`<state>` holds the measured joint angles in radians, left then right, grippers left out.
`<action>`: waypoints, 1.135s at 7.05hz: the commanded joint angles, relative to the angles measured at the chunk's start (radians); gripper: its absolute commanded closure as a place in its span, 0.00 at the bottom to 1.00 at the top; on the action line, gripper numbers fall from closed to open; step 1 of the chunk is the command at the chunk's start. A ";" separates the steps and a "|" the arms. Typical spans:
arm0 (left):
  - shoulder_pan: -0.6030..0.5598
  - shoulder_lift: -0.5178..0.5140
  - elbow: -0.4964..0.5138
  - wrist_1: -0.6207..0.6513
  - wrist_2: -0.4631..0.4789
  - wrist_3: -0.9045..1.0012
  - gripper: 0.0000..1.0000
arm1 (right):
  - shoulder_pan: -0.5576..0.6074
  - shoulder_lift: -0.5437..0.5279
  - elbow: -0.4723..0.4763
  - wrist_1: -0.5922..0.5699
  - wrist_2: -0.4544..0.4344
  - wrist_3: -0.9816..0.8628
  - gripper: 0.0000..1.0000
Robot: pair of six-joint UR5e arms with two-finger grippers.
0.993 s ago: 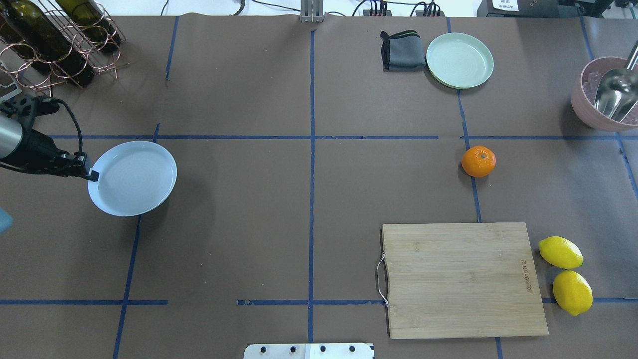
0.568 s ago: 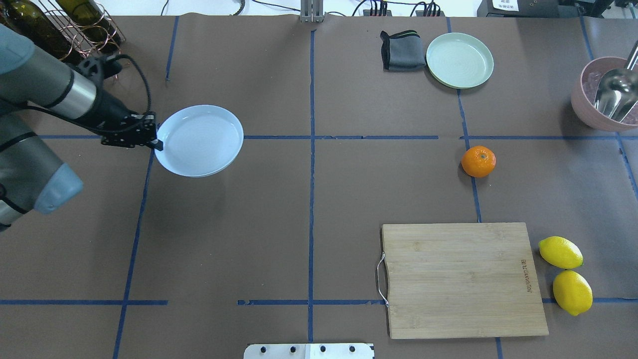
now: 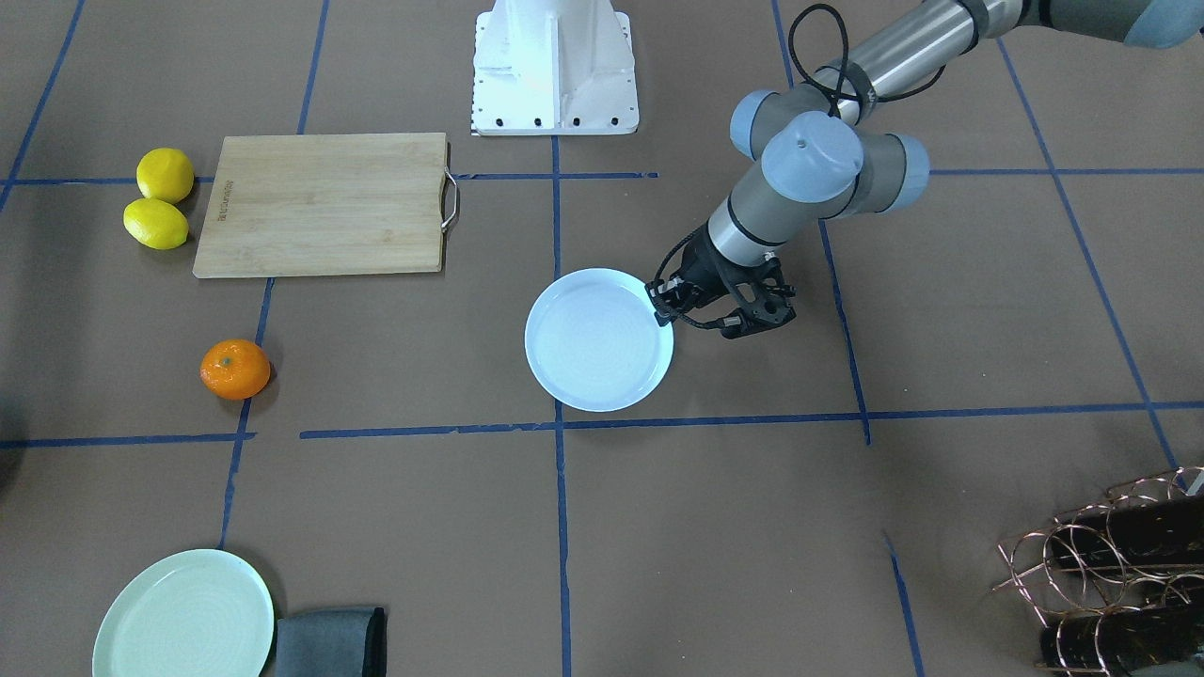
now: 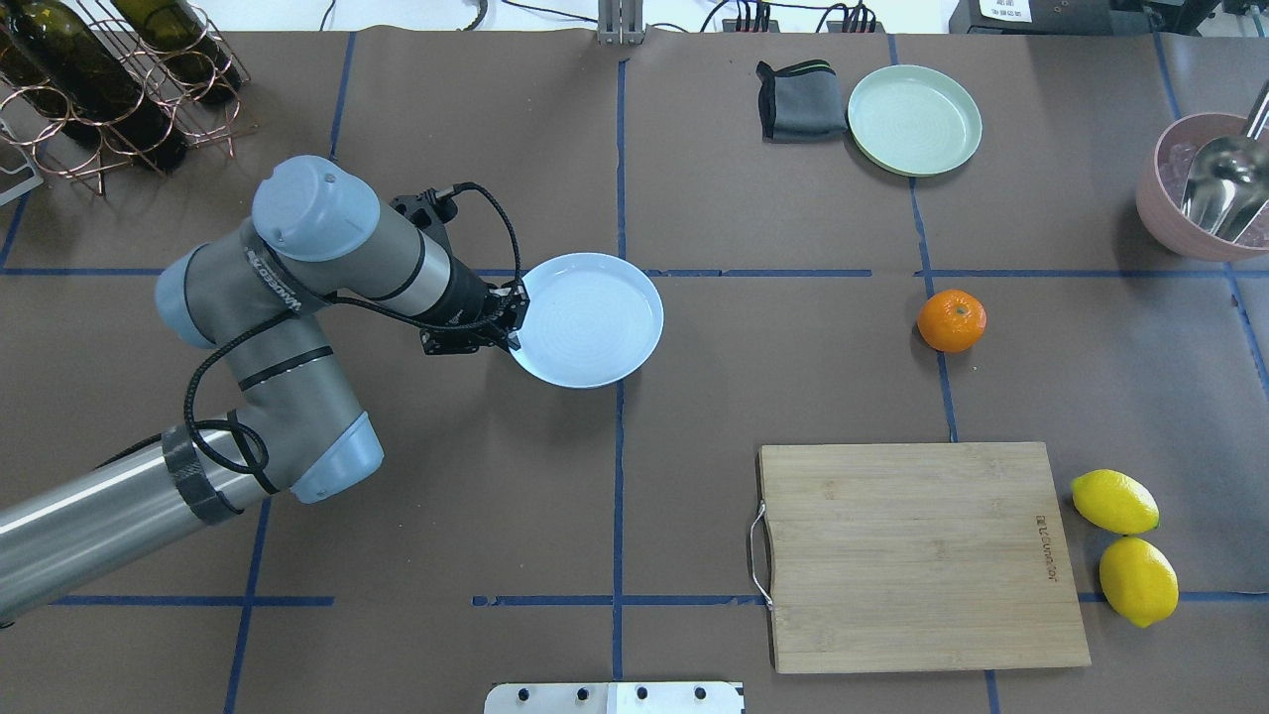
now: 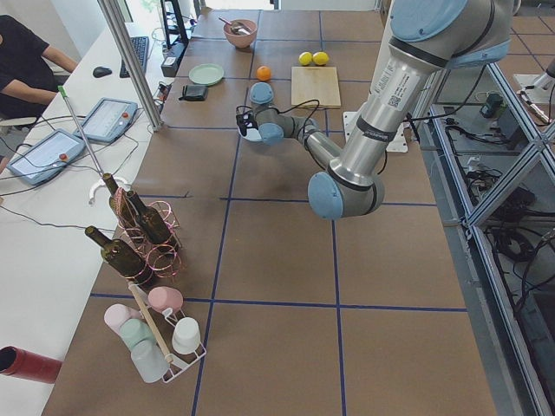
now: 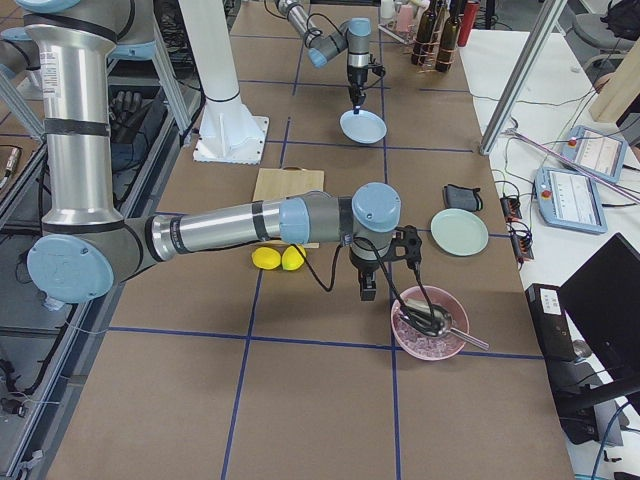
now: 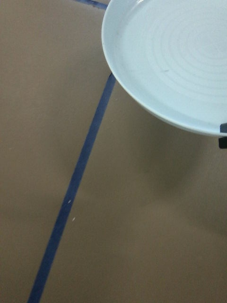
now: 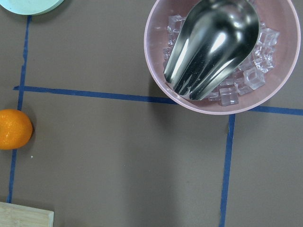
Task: Pick orange to plate
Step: 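Slide the light blue plate with the left gripper toward the table center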
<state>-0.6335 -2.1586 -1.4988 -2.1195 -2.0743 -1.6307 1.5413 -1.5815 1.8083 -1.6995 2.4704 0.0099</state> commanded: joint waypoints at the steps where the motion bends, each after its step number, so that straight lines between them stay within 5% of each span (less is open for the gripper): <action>1: 0.037 -0.023 0.046 -0.053 0.057 -0.041 1.00 | -0.007 0.000 0.029 0.001 0.001 0.047 0.00; 2: 0.040 -0.033 0.048 -0.051 0.059 -0.043 1.00 | -0.015 0.000 0.039 0.001 0.001 0.067 0.00; 3: 0.040 -0.032 0.049 -0.053 0.057 -0.043 0.87 | -0.036 0.000 0.055 0.001 -0.001 0.105 0.00; 4: 0.040 -0.032 0.051 -0.053 0.057 -0.038 0.35 | -0.071 0.021 0.083 0.001 0.001 0.186 0.00; 5: 0.041 -0.033 0.048 -0.054 0.057 -0.032 0.25 | -0.163 0.041 0.136 0.007 -0.008 0.323 0.00; 6: 0.040 -0.030 0.045 -0.051 0.057 -0.029 0.00 | -0.231 0.107 0.153 0.011 -0.042 0.467 0.00; 8: 0.023 -0.024 0.014 -0.047 0.053 -0.026 0.00 | -0.369 0.167 0.186 0.017 -0.138 0.644 0.00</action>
<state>-0.5990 -2.1858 -1.4672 -2.1684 -2.0182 -1.6582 1.2521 -1.4533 1.9777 -1.6860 2.3840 0.5460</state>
